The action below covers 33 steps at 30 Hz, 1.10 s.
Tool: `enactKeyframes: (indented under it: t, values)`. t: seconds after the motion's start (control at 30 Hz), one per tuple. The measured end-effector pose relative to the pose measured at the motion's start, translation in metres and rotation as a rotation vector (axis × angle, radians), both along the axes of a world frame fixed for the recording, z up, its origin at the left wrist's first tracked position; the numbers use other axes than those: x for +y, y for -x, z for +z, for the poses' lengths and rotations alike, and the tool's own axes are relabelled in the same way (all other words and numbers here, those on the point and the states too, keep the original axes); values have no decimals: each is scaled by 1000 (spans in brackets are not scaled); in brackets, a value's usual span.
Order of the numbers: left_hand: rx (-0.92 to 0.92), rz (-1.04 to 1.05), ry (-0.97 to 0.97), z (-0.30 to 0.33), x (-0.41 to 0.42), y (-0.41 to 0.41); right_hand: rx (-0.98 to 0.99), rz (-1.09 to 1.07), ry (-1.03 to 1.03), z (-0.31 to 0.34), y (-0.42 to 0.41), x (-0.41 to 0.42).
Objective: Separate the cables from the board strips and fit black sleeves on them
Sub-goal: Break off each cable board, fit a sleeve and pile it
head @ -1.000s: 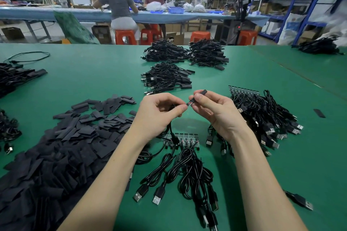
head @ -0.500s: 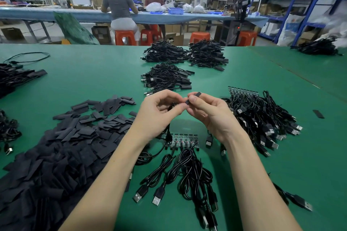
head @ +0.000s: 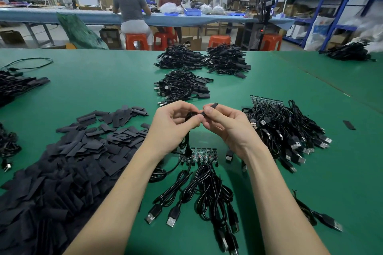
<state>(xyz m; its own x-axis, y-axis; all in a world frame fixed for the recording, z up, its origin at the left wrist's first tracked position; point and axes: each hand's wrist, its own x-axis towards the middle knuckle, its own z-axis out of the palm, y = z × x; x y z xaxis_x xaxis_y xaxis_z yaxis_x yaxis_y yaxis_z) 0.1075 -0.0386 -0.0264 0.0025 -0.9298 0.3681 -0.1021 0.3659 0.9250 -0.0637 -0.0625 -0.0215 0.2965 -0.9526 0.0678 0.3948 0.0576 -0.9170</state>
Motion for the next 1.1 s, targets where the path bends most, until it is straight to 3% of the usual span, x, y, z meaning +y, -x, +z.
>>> enactKeyframes:
  t: [0.3,0.87,1.1]
  values:
    - [205,-10,-81,-5,-2,5,-18,-200,136,-2,-15,3]
    - [196,21,-98,-7,-3,7,-67,-247,49,-3,-18,2]
    - [200,-2,-120,-10,-5,2,45,-316,177,-2,-21,3]
